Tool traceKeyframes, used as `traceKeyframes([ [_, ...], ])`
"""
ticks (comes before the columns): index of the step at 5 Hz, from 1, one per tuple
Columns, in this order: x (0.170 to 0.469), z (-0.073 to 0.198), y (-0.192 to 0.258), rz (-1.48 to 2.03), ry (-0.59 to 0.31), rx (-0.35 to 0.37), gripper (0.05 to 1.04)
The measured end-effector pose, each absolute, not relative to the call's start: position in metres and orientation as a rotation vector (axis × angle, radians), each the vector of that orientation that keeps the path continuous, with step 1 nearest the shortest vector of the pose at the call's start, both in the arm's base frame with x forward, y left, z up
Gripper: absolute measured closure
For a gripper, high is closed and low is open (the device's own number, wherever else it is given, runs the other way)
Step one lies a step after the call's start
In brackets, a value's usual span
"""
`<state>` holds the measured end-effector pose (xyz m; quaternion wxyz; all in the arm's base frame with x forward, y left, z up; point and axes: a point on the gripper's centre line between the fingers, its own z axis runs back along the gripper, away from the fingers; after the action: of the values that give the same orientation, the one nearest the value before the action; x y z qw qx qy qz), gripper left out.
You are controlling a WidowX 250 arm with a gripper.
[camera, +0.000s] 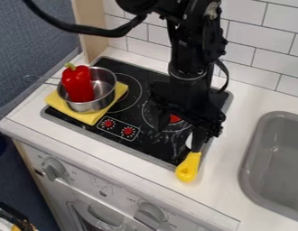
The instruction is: Put out the pepper from the pot to the right sid of the burner
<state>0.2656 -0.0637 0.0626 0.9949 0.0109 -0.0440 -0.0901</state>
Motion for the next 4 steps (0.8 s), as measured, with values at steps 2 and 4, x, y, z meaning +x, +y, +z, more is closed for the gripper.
traceKeyframes([
  [2, 0.266, 0.065, -0.037, -0.124, -0.054, -0.002, 0.083],
  [4, 0.277, 0.108, 0.038, 0.029, -0.153, 0.012, 0.083],
])
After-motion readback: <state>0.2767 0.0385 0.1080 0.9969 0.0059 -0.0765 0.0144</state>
